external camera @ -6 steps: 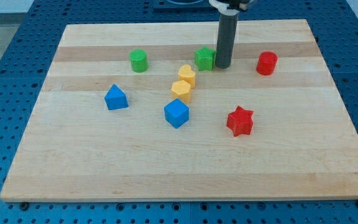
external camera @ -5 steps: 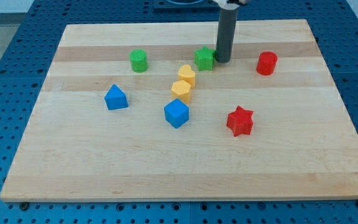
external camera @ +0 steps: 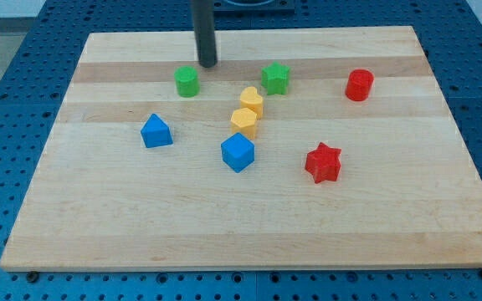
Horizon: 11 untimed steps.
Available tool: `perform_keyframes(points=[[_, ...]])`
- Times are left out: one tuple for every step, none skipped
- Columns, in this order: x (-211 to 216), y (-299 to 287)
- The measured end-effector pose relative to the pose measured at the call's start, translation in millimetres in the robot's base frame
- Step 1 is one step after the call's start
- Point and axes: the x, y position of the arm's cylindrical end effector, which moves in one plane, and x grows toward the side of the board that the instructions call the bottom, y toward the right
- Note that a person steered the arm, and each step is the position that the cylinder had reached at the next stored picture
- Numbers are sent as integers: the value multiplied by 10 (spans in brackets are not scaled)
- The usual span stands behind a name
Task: Drag the green circle to the top left of the yellow heart
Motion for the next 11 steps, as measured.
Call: perform_keyframes(points=[[5,-283],[128,-376],[314,-401],[451,-401],[547,-404],[728,-406],[742,-371],[752,-225],[753,-62],[796,-28],[1059,-61]])
